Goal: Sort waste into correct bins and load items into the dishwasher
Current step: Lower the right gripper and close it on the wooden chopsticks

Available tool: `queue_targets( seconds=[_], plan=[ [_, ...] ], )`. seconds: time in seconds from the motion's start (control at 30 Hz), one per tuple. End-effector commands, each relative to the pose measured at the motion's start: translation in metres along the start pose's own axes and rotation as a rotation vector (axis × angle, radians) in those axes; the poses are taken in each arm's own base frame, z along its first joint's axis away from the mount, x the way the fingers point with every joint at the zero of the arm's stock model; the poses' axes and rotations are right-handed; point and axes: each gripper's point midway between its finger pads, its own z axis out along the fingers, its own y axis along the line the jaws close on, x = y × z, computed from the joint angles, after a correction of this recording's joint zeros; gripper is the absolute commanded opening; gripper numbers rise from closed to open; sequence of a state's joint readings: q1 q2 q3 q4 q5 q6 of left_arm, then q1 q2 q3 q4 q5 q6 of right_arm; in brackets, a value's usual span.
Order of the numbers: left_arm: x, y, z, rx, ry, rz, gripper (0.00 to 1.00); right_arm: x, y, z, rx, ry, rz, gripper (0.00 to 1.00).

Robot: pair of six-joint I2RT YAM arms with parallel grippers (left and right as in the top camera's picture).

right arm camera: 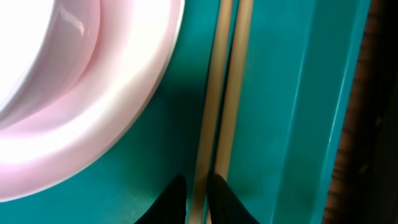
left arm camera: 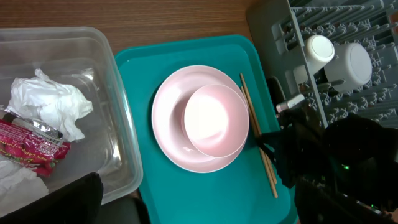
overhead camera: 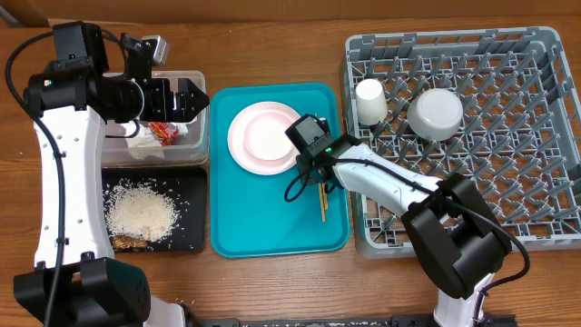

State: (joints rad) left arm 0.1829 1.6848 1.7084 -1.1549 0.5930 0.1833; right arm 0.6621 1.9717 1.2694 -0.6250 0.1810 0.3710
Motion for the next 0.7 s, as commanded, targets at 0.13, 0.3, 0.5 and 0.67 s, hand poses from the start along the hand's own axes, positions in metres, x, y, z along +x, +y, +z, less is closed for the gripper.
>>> queue_targets(
  seconds=[0.13,0.3,0.5,0.67],
  plan=[
    [-0.0077,-0.0062,-0.0067,-0.003,-0.025,0.017,1.00,0.0169,0.0059,0.0120,-0.022,0.066,0.018,0.17],
    [-0.0077,-0.0062,-0.0067,-0.003,-0.025,0.017,1.00,0.0149,0.0076,0.0121,-0.030,0.059,0.020,0.18],
    [-0.0077,-0.0062,-0.0067,-0.003,-0.025,0.017,1.00,0.0147,0.0074,0.0121,-0.030,0.058,0.020,0.13],
    [-0.0077,-0.0062,-0.0067,-0.003,-0.025,0.017,1.00,0.0129,0.0081,0.0113,-0.031,0.054,0.019,0.07]
  ],
)
